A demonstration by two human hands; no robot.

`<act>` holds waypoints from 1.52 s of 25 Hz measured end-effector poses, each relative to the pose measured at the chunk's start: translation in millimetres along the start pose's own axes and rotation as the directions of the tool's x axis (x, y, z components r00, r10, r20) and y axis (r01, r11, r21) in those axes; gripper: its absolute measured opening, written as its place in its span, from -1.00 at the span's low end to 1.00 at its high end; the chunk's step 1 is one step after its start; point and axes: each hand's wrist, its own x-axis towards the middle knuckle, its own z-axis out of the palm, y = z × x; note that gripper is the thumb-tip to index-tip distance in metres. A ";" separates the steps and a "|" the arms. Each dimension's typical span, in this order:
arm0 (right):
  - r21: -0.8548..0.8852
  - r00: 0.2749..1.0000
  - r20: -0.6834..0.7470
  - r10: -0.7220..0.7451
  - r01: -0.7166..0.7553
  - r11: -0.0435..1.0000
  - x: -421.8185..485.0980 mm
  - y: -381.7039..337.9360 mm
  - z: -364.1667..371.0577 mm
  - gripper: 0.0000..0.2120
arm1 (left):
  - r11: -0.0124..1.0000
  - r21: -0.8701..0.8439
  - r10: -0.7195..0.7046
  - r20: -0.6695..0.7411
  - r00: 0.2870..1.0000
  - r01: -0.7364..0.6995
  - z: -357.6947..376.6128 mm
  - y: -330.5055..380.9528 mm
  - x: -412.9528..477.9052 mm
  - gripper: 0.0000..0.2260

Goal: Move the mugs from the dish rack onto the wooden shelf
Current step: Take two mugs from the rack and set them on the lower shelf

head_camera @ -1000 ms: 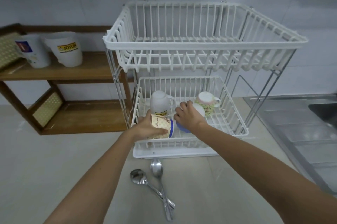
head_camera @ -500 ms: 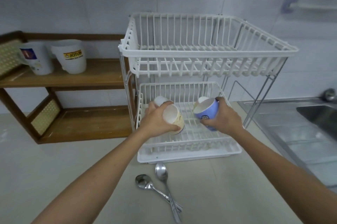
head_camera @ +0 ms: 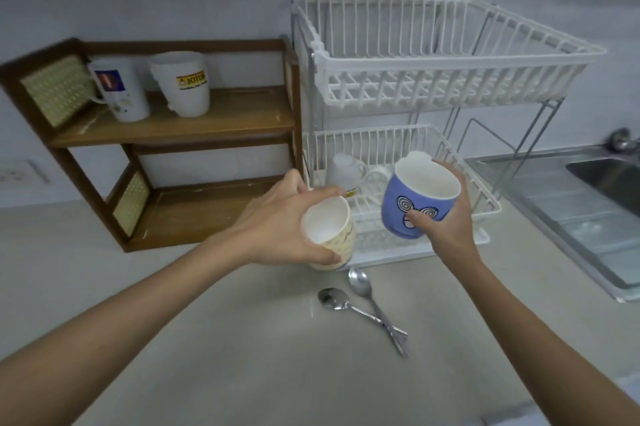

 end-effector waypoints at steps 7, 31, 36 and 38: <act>-0.088 0.989 0.134 -0.056 0.069 0.994 -44.6 -28.6 114.0 -0.15 | 0.962 0.101 -0.254 -0.006 0.967 0.254 -16.2 -124.1 -56.0 -0.20; -0.358 0.864 0.033 0.503 -0.460 0.813 44.3 108.2 401.7 -0.17 | 0.705 0.167 -0.685 -0.092 0.722 0.690 17.1 -331.2 25.1 -0.20; -0.397 0.845 0.052 0.532 -0.471 0.788 44.0 117.0 407.9 -0.16 | 0.699 0.180 -0.691 -0.081 0.718 0.692 31.4 -343.2 32.5 -0.17; -0.405 0.849 0.062 0.526 -0.460 0.790 45.1 119.7 408.4 -0.15 | 0.694 0.171 -0.698 -0.078 0.712 0.699 35.9 -345.1 35.3 -0.16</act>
